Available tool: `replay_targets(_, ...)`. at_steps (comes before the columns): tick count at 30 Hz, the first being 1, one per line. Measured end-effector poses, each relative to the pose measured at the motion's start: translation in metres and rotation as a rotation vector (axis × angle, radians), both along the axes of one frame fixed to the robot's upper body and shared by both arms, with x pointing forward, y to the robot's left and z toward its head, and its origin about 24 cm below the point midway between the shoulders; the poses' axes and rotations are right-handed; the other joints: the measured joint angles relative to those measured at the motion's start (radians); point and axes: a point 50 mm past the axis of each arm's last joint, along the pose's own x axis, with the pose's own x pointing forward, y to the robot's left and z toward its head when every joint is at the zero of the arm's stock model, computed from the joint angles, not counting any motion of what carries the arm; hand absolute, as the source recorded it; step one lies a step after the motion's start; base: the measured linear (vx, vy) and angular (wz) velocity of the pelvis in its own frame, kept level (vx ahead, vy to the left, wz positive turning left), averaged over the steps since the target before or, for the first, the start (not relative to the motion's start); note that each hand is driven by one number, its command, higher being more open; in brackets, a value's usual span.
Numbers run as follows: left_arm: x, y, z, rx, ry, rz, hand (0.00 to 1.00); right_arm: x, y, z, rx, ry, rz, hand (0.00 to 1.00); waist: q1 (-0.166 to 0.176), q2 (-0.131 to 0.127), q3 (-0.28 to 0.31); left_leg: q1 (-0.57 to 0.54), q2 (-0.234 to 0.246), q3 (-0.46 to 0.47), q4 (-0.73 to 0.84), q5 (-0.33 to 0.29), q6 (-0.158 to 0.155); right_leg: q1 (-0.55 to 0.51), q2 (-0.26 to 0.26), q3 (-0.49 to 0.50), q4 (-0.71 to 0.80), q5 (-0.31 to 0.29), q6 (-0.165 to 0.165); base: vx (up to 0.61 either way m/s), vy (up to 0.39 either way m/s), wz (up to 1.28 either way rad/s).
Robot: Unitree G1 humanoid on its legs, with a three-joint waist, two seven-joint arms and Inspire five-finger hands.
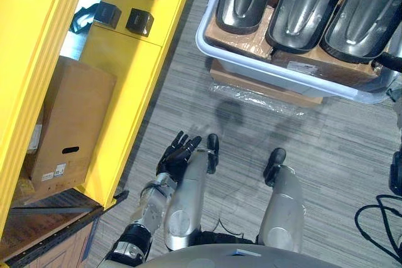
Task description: Walk over and take three plastic housings, then place them on the shelf
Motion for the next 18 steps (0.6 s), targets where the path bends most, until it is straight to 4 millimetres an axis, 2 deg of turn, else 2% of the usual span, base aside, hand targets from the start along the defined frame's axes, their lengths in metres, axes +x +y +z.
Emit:
replay_targets(8,0.001,0.000,0.002,-0.024,-0.014,0.002,1.00,0.007,0.010,0.041,-0.164,-0.082,-0.005,1.00,0.002,0.001,0.000,-0.019,0.003,-0.027,0.020,0.000,-0.010,-0.009,-0.004,-0.025,0.036,-0.030,-0.013,-0.02,-0.036,0.09)
replay_targets(11,0.001,0.002,0.003,-0.025,-0.024,-0.006,1.00,0.004,0.012,0.065,-0.257,-0.147,-0.020,1.00,0.002,0.001,0.000,-0.026,0.013,-0.031,0.040,-0.006,-0.012,-0.007,0.006,-0.027,0.037,-0.031,-0.013,0.00,-0.001,-0.02)
replay_targets(15,-0.001,0.004,0.003,-0.024,-0.027,-0.005,1.00,-0.011,0.012,0.108,-0.352,-0.289,-0.071,1.00,-0.001,0.000,0.000,-0.026,0.030,-0.031,0.068,-0.023,-0.015,0.004,0.021,-0.026,0.035,-0.031,-0.014,0.00,0.002,-0.08)
replay_targets(18,-0.002,0.008,0.002,-0.022,-0.009,-0.012,1.00,-0.015,0.016,0.127,-0.379,-0.358,-0.070,1.00,-0.009,-0.001,0.001,-0.012,0.041,-0.029,0.075,-0.033,-0.016,0.022,0.031,-0.025,0.031,-0.032,-0.015,-0.01,0.000,-0.08)
